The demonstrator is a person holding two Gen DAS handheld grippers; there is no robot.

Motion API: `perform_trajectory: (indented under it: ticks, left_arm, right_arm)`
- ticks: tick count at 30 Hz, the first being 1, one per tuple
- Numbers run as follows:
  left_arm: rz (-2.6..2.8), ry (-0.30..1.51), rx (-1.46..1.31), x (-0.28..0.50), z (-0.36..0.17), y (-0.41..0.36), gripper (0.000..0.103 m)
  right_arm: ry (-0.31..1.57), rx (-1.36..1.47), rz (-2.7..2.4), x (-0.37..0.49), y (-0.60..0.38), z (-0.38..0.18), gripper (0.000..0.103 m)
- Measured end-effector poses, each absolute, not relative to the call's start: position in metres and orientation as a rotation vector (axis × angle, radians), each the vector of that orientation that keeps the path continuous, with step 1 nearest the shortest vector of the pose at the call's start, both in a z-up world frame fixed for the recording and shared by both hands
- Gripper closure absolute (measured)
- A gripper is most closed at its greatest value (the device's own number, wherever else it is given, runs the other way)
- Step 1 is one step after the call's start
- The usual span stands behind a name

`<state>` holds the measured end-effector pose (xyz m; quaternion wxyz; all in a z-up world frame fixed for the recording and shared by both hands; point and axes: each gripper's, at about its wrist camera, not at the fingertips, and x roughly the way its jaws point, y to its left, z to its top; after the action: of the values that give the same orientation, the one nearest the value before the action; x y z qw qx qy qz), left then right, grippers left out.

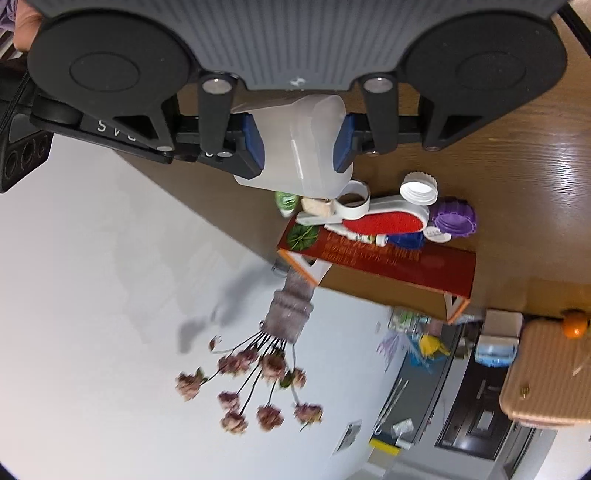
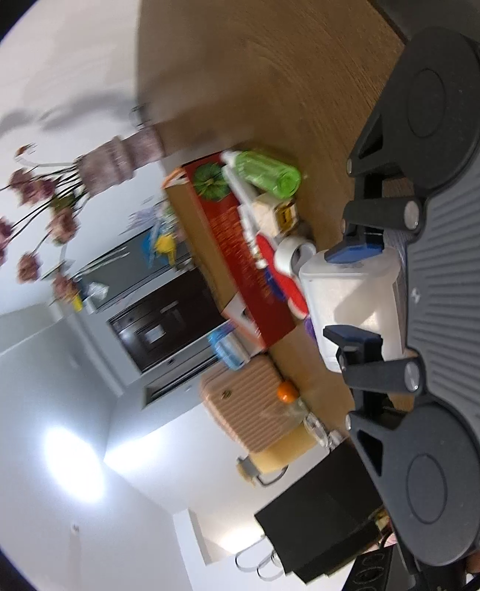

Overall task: Organize rigid objects
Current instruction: 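Lift the white container with the right tool toward the cardboard box, then lower the white container into the box and open the right tool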

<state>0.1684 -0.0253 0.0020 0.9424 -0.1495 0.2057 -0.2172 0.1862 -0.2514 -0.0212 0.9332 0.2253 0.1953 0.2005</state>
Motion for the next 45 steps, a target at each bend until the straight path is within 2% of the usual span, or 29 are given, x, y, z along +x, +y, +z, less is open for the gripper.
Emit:
perform_trajectory:
  ticks: [10, 19, 32, 39, 45]
  left_arm:
    - [-0.447, 0.345, -0.282, 0.118, 0.011, -0.022, 0.062]
    - [-0.458, 0.326, -0.251, 0.16, 0.024, -0.02, 0.062]
    - [-0.436, 0.338, -0.252, 0.329, 0.059, -0.017, 0.062]
    - [-0.449, 0.445, -0.265, 0.47, 0.072, -0.02, 0.062]
    - [-0.42, 0.6, -0.229, 0.573, 0.055, -0.021, 0.062]
  right_arm:
    - [0.322, 0.445, 0.433, 0.133, -0.246, -0.011, 0.068]
    - [0.308, 0.451, 0.442, 0.161, -0.247, -0.002, 0.069]
    - [0.321, 0.489, 0.44, 0.326, -0.247, 0.034, 0.071]
    - [0.403, 0.524, 0.4, 0.464, -0.254, 0.055, 0.071]
    - [0.553, 0.577, 0.373, 0.573, -0.257, 0.039, 0.071]
